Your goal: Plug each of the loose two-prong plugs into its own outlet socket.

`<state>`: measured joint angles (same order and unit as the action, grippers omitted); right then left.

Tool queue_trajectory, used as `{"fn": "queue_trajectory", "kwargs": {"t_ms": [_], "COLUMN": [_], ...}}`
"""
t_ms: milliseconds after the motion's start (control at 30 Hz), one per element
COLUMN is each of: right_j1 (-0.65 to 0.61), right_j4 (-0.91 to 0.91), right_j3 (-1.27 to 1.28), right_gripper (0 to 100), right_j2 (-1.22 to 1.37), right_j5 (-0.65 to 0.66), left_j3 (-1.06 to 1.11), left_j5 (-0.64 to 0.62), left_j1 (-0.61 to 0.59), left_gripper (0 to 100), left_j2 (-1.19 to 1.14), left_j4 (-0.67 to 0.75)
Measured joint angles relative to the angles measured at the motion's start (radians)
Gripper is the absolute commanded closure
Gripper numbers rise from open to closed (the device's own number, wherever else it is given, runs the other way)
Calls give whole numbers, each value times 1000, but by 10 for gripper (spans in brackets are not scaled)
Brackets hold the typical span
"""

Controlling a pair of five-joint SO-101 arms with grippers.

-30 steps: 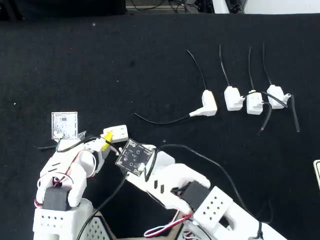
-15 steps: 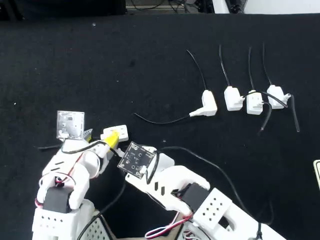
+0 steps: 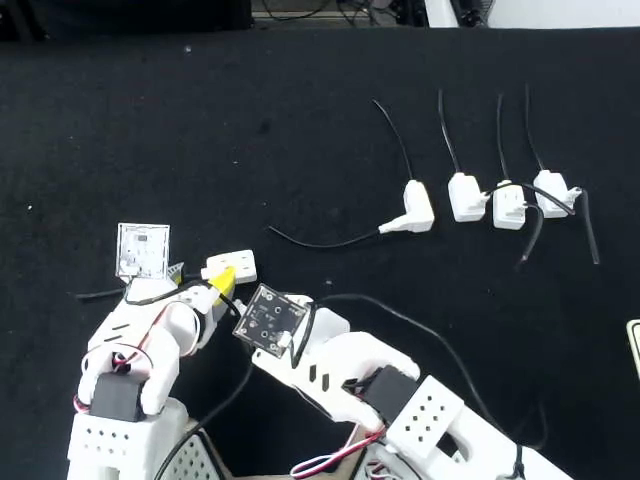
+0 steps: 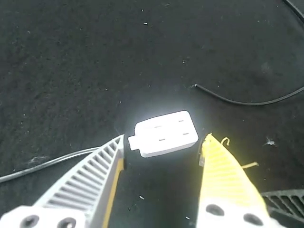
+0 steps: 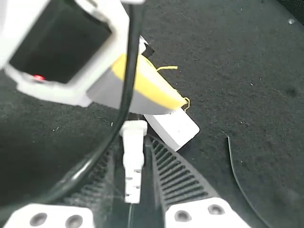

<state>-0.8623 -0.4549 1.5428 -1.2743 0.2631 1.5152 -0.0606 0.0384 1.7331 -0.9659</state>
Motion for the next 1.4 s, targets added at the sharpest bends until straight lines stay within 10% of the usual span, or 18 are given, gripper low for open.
{"fn": "queue_trajectory", "kwargs": {"t_ms": [1033,1400], "right_j1": [-2,115], "right_j4": [-147,-285], "right_j3": [-11,-52], "right_gripper": [988,988], "right_j2": [-195,-196], "right_j5": [2,0], "left_j3": [9,-5], "left_j5": [0,-37], "left_j1": [-9,-196], "left_gripper": [744,744], "left_j2": [2,-12], "left_j4": [8,0]}}
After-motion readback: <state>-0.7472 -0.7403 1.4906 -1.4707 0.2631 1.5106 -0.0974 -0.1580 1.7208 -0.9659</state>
